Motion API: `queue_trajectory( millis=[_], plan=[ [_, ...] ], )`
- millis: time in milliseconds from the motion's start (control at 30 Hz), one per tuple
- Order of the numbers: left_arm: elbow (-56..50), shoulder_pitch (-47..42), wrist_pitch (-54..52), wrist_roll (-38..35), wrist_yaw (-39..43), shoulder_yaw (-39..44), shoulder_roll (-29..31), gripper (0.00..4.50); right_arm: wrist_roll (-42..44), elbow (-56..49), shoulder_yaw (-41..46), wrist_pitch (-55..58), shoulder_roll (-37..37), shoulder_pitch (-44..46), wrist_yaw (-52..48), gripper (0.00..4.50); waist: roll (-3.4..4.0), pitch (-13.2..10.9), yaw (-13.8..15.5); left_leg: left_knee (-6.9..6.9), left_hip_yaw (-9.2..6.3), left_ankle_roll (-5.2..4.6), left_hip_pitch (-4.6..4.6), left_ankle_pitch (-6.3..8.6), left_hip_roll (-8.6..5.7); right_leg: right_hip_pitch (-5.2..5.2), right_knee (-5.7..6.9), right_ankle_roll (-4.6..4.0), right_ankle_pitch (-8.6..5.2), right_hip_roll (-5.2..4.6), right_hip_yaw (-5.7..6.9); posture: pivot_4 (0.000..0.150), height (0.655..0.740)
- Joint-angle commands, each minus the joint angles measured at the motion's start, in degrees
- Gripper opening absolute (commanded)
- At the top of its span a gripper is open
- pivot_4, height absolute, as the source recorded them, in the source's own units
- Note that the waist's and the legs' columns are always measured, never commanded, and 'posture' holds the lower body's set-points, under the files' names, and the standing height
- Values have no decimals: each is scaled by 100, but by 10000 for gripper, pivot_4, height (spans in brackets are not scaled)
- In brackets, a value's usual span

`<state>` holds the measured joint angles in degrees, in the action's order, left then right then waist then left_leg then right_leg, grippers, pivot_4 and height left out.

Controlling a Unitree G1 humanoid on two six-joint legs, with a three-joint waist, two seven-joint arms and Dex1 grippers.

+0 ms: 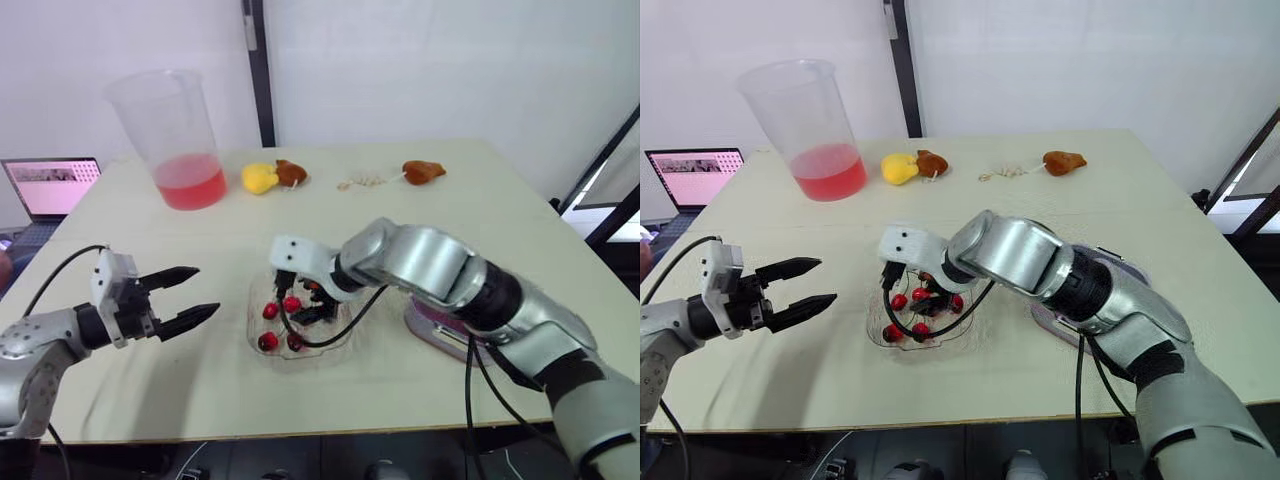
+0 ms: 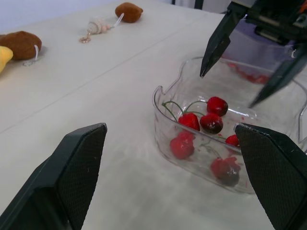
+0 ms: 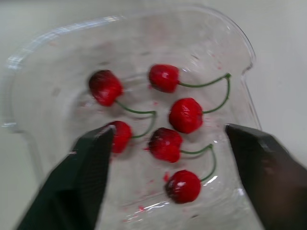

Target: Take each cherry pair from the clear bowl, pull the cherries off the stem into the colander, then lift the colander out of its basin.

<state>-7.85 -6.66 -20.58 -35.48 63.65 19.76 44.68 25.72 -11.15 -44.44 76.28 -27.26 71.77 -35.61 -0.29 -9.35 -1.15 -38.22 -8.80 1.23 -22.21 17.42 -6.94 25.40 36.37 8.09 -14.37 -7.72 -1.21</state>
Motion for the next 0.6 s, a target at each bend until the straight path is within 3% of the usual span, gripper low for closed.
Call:
queue_trajectory(
  millis=[33,300,433,600],
  plan=[
    [-41,-59,112,-11,77,-2,47,45000,-252,34,46,-64,229,-128,79,26834,0,0,-6,0,-1,0,0,0,0,1,1,0,0,1,0,1500,7400],
    [-54,-103,69,-73,112,-57,31,45000,-638,631,505,305,790,-479,540,26834,0,0,-62,2,-2,3,0,-2,1,6,10,0,0,1,1,1500,7400],
    [-333,18,-332,-763,307,197,3,45000,-888,1041,644,132,1020,-590,748,26834,-1,1,-111,1,-7,3,0,-2,-2,5,15,-1,0,0,2,1500,7400],
    [-271,62,-294,-701,352,240,172,45000,-1000,1187,626,19,1310,-685,761,26834,0,1,-178,9,-9,5,0,-3,1,13,20,-1,0,2,3,1500,7400]
  ],
)
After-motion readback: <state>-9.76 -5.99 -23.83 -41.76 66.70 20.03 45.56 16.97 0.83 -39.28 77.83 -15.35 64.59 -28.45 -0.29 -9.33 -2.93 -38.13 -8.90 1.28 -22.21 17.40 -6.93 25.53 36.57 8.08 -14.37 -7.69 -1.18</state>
